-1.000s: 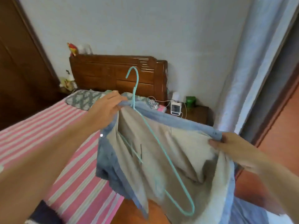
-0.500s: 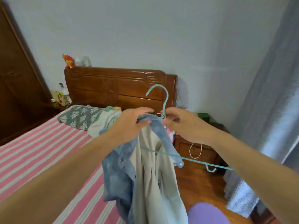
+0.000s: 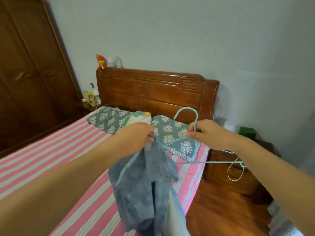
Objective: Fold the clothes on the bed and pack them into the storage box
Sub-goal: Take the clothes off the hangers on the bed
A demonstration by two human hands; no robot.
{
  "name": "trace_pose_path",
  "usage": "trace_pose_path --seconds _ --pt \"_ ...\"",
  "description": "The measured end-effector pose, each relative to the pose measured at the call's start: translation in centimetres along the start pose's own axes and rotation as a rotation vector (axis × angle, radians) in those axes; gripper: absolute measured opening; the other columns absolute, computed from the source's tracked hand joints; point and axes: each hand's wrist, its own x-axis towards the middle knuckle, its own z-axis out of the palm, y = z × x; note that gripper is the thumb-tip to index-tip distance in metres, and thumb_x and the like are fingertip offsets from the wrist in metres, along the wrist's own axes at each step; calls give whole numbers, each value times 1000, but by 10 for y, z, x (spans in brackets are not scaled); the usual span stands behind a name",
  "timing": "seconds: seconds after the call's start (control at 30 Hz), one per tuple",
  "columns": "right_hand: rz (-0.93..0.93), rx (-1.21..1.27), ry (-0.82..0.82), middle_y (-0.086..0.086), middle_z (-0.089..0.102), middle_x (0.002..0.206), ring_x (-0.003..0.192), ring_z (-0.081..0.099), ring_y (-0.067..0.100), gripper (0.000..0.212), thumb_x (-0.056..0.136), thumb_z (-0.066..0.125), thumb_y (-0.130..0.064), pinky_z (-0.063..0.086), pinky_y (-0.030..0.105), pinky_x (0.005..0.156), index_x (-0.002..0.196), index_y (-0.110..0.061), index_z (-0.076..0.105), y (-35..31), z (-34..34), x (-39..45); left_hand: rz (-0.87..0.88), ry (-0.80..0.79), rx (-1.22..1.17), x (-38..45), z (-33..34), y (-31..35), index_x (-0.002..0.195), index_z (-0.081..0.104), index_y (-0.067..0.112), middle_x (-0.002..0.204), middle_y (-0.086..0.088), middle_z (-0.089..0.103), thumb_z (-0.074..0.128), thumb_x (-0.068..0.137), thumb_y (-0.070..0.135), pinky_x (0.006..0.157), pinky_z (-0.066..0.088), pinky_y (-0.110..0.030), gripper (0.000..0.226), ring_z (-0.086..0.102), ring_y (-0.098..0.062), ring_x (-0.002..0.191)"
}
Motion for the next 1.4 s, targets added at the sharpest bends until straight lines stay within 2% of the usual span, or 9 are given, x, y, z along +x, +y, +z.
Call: trace_pose_path --seconds 0.13,0.3,0.47,0.7,0.83,1.0,1.13,1.27,1.4 --pt "289 -82 2 3 63 72 67 56 16 24 97 63 -32 41 28 60 81 -14 65 70 -29 -21 -167 72 -26 17 29 -31 107 50 10 105 -8 48 46 106 23 78 48 -42 15 53 -25 91" --pt "586 -6 324 18 65 87 83 62 31 30 102 55 -29 44 38 73 89 -4 65 132 -77 -48 -253 172 -185 87 38 0 97 43 11 85 -8 56 46 105 22 67 44 -42 13 57 -29 79" --pt "572 226 529 4 65 96 93 61 24 17 102 56 -29 51 39 84 105 -17 67 159 -114 -51 -35 166 -360 187 15 102 111 46 10 87 -5 56 48 106 20 60 39 -25 12 58 -19 79" --pt "518 560 694 1 43 64 59 42 16 17 103 54 -31 41 32 56 95 -21 65 175 -164 -19 91 320 -152 277 -27 132 113 49 14 87 -6 60 47 106 24 70 44 -42 12 56 -30 79" --pt "531 556 688 4 42 66 58 40 16 20 103 52 -28 38 29 51 102 -13 65 191 -176 16 -25 360 -281 317 -17 103 111 53 14 97 -8 63 51 104 22 75 47 -39 11 60 -29 88" --pt "467 568 775 1 43 65 53 39 16 15 101 53 -23 38 27 47 100 -17 67 205 -198 95 -148 280 -1094 369 -24 71 110 47 17 100 -12 61 47 107 17 63 62 -39 2 71 -31 69" --pt "406 587 839 0 36 61 37 33 7 19 98 49 -12 34 16 38 93 -19 66 216 -216 196 -208 335 -1284 441 -14 -12 110 42 14 112 -12 59 44 109 16 75 63 -46 3 73 -35 86" --pt "412 593 843 1 35 62 31 31 2 17 98 50 -11 31 14 36 104 -13 66 235 -213 301 -325 447 -1488 530 10 -110 108 44 8 119 -18 57 43 107 5 79 62 -32 3 70 -30 99" --pt "460 596 778 -1 35 61 31 31 1 12 101 53 -16 30 15 37 100 -14 65 271 -178 396 -466 535 -1438 613 51 -226 106 46 12 104 -12 56 54 97 -3 75 56 -29 19 64 -25 95"
